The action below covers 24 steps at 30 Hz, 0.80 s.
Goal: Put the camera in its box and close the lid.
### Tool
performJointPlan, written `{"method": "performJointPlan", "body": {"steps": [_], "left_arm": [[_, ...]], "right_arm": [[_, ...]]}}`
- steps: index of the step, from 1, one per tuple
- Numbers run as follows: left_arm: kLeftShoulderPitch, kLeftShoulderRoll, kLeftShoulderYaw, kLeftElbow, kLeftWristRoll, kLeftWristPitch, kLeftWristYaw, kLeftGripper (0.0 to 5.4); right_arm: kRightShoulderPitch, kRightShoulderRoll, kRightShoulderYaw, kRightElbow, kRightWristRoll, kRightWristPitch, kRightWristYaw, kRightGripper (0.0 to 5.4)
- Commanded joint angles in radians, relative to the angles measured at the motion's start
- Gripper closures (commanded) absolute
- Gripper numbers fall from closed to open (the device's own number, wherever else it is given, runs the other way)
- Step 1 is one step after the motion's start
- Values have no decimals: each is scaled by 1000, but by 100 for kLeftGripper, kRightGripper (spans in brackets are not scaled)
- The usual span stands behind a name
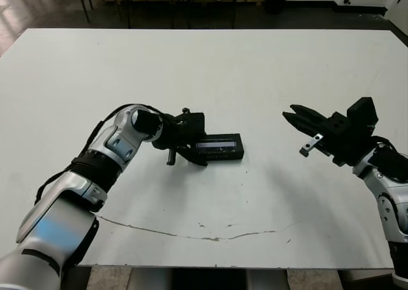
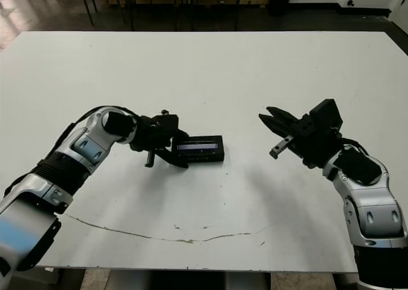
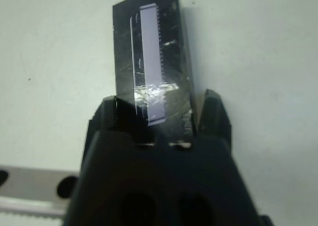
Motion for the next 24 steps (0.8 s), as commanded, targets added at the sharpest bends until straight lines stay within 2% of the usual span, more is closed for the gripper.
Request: {"method": "performJointPlan", "body": {"steps": [1, 10, 14, 19, 24], "left_arm": [[30, -43, -59, 31, 35, -3, -6, 464], [-14, -51, -95, 28, 52, 73, -60, 464], [-21, -15, -113, -24, 57, 107, -122, 388], [-27, 10, -132, -8, 57, 73, -175, 267], [-8, 57, -117, -10, 41, 18, -202, 148]], "right_arm": [[15, -11, -2, 6, 1, 4, 5, 540], [13, -8, -1, 10, 10, 11, 7, 540], [15, -10, -5, 11, 16, 6, 9, 540], [16, -14, -3, -3, 14, 23, 3, 540], [15, -8, -2, 9, 15, 0, 10, 540]]}}
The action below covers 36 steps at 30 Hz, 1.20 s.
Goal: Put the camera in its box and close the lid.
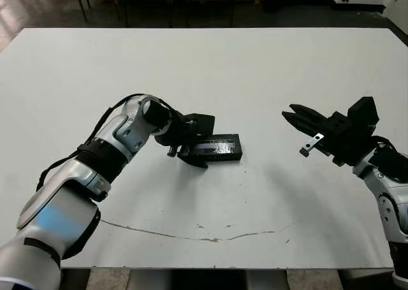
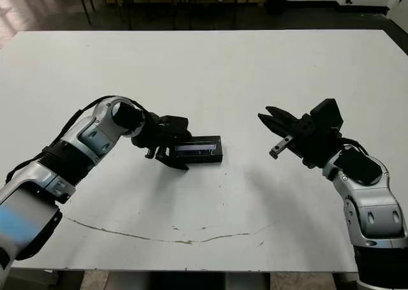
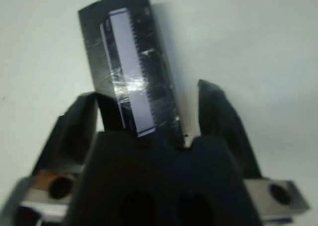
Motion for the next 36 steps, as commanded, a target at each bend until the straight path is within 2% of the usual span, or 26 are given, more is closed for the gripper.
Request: {"method": "performJointPlan", "body": {"steps": [1, 7, 12, 17, 20, 23, 27, 29, 32, 36], "left_arm": [[72, 46, -31, 20, 14, -50, -44, 124], [115, 139, 7, 2, 12, -58, -27, 1], [160, 231, 58, -46, 8, -50, 1, 1], [207, 306, 175, -62, -72, -46, 27, 1], [301, 323, 305, -171, -90, 4, 209, 1], [424, 276, 442, -345, -118, 77, 432, 1], [523, 131, 525, -537, -153, 106, 682, 63], [558, 16, 548, -600, -228, 91, 770, 112], [589, -101, 529, -714, -297, 135, 849, 186], [601, -212, 479, -821, -333, 237, 933, 281]], "right_arm": [[15, -8, -1, 12, -1, -1, 6, 540], [18, -10, 0, 19, -6, -7, 7, 540], [18, -5, 3, 28, -6, -14, 9, 540], [23, -4, 4, 26, -11, -16, 0, 540], [22, -2, 5, 30, -6, -12, 2, 540], [19, 5, 8, 39, -4, -22, 4, 540], [12, 20, 19, 51, -9, -48, 2, 540], [8, 25, 28, 44, -16, -38, -14, 540], [0, 46, 38, 51, -20, -47, -36, 540], [-7, 77, 49, 42, -22, -21, -81, 540]]}}
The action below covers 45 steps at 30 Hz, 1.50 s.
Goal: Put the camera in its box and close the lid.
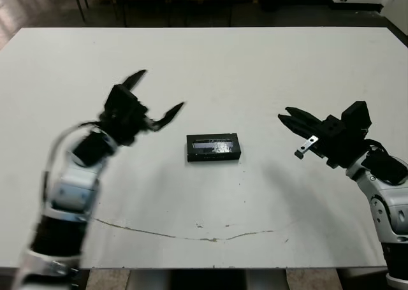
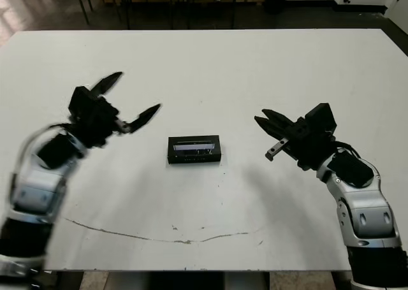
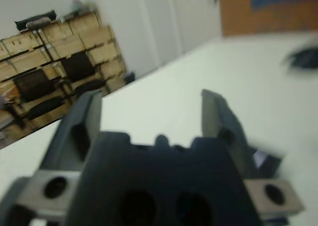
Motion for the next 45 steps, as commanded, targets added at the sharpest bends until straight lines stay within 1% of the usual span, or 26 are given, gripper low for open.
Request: {"method": "performJointPlan", "body": {"steps": [1, 5, 8, 11, 13, 15, 18, 20, 23, 26, 28, 31, 35, 38, 41, 43, 45], "left_arm": [[29, -77, -48, -54, -4, 86, 82, 305], [20, -137, -113, -43, 41, 127, 168, 401], [4, -167, -158, 26, 82, 115, 205, 472], [-13, -182, -200, 87, 124, 153, 229, 539], [-17, -202, -203, 123, 113, 207, 227, 539], [-19, -219, -201, 151, 101, 274, 229, 539], [-18, -222, -216, 189, 125, 341, 243, 539], [-13, -220, -226, 207, 139, 390, 251, 539], [3, -197, -246, 225, 148, 406, 229, 539], [10, -175, -272, 206, 158, 460, 206, 539], [10, -160, -294, 180, 163, 515, 190, 539], [21, -132, -329, 150, 174, 523, 165, 539], [41, -115, -331, 99, 148, 560, 133, 539], [57, -103, -300, 45, 116, 603, 107, 539], [84, -102, -210, 8, 31, 568, 66, 539], [89, -87, -144, -5, -10, 487, 45, 539], [84, -80, -69, 4, -33, 375, 56, 539]], "right_arm": [[-8, 26, 15, -2, -14, 34, -40, 540], [-18, 44, 31, -1, -27, 27, -61, 540], [-22, 54, 36, 0, -32, 16, -70, 540], [-23, 60, 30, -6, -26, 28, -78, 540], [-19, 62, 25, -10, -20, 36, -82, 540], [-16, 62, 20, -1, -15, 27, -76, 540], [-11, 58, 20, -9, -19, 32, -81, 540], [-12, 59, 17, 0, -14, 19, -71, 540], [-13, 58, 15, 2, -16, 15, -71, 540], [-13, 56, 12, 2, -12, 12, -66, 540], [-13, 55, 11, 1, -11, 13, -64, 540], [-12, 56, 10, -3, -11, 18, -66, 540], [-11, 59, 12, -1, -7, 20, -64, 540], [-9, 66, 11, 5, -5, 6, -64, 540], [-9, 74, 10, 7, -2, 0, -69, 540], [-8, 81, 11, 6, -7, -10, -76, 540], [-7, 90, 15, 7, -25, -42, -89, 540]]}}
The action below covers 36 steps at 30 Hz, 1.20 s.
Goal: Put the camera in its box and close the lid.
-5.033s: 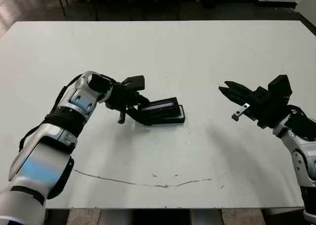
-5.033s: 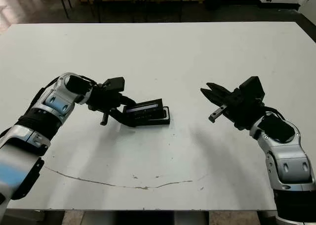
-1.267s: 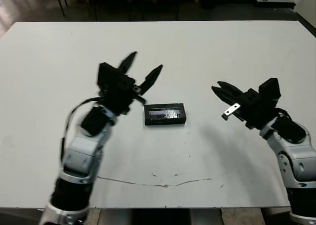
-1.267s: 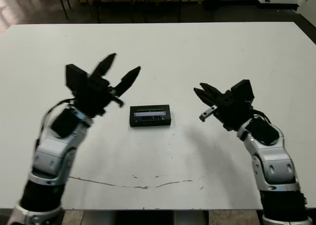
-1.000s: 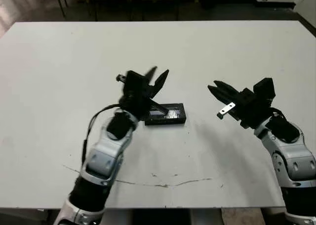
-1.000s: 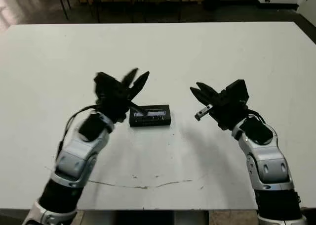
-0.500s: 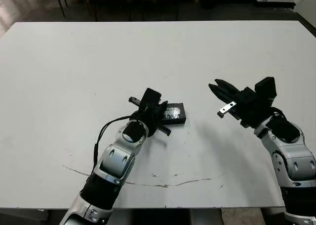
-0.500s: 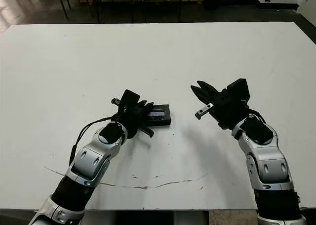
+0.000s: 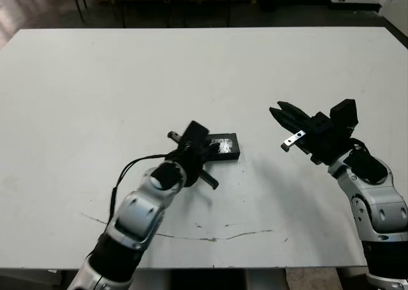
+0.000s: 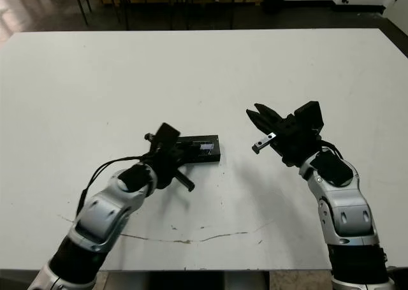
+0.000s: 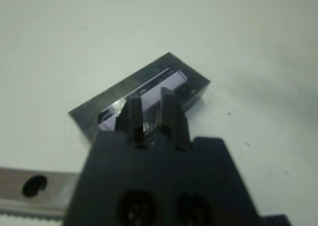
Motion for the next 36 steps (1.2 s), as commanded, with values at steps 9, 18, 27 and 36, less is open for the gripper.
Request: {"method": "performJointPlan", "body": {"steps": [9, 18, 27, 36], "left_arm": [[-19, 31, 303, 112, -91, -503, 45, 539], [-41, 51, 396, 328, -36, -824, 154, 539], [-45, 24, 418, 384, -73, -873, 214, 539], [-40, 9, 398, 363, -80, -860, 231, 539]], "right_arm": [[3, 97, 24, 24, -68, -77, -122, 540], [-20, 188, 39, 33, -130, -74, -248, 540], [-32, 236, 41, 14, -166, -50, -334, 540], [-22, 262, 31, 69, -202, -165, -394, 540]]}}
